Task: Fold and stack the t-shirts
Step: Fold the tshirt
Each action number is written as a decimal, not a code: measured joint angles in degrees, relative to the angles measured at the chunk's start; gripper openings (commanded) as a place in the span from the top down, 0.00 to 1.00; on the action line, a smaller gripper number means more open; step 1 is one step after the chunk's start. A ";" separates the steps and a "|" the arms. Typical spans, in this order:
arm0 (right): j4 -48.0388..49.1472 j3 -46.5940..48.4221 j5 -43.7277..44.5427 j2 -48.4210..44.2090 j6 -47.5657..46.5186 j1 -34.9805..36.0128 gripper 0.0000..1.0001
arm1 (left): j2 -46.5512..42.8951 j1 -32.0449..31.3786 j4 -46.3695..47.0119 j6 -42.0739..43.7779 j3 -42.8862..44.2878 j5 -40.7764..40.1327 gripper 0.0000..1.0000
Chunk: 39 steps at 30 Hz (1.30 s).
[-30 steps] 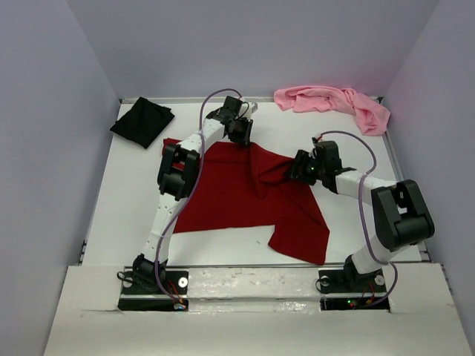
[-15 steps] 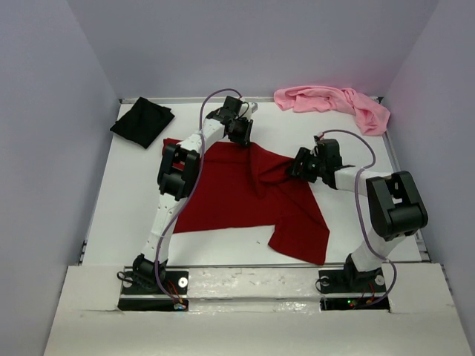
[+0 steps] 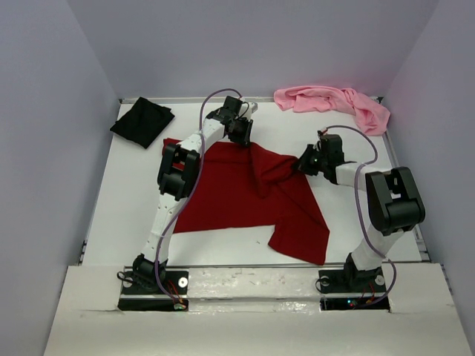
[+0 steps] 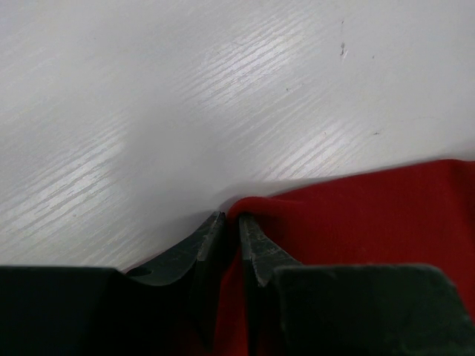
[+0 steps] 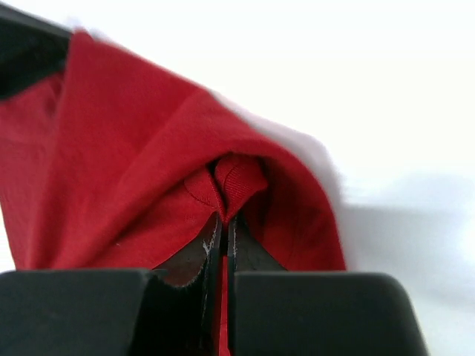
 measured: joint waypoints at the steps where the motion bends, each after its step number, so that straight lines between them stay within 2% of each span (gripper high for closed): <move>1: -0.07 0.70 -0.02 0.00 -0.07 -0.59 1.00 | 0.00 0.00 0.00 0.00 0.00 0.00 0.72; 8: -0.55 7.30 -0.96 1.14 -0.66 -4.31 1.00 | 0.00 0.00 0.00 0.00 0.00 0.00 0.72; 20: -0.59 20.15 -3.85 12.11 -1.05 -7.15 1.00 | 0.00 0.02 -0.02 0.00 0.00 -0.04 0.72; 27: -0.52 24.92 -3.98 14.27 -0.72 -9.84 1.00 | 0.00 0.02 0.00 0.00 -0.04 -0.07 0.72; 29: -0.42 26.16 -5.53 14.53 0.55 -11.30 0.91 | 0.00 0.02 0.11 0.00 -0.13 -0.07 0.72; 30: -0.22 26.49 -6.12 14.67 1.18 -11.78 0.75 | -0.07 0.02 0.24 0.00 -0.26 -0.07 0.72; 32: 0.48 27.34 -8.61 15.45 3.19 -13.62 0.61 | -0.20 0.02 0.28 0.00 -0.39 -0.11 0.72; 34: 1.01 28.59 -11.19 16.87 4.50 -15.13 0.51 | -0.20 0.02 0.28 0.00 -0.39 -0.11 0.72; 36: 1.60 29.03 -13.14 17.90 5.46 -15.96 0.50 | -0.20 0.02 0.26 0.00 -0.39 -0.11 0.72; 37: 1.68 29.00 -14.23 18.49 5.92 -16.15 0.43 | -0.20 0.02 0.26 0.00 -0.39 -0.13 0.72; 39: 2.10 28.72 -15.78 18.99 6.38 -16.06 0.42 | -0.20 0.02 0.26 0.00 -0.39 -0.13 0.72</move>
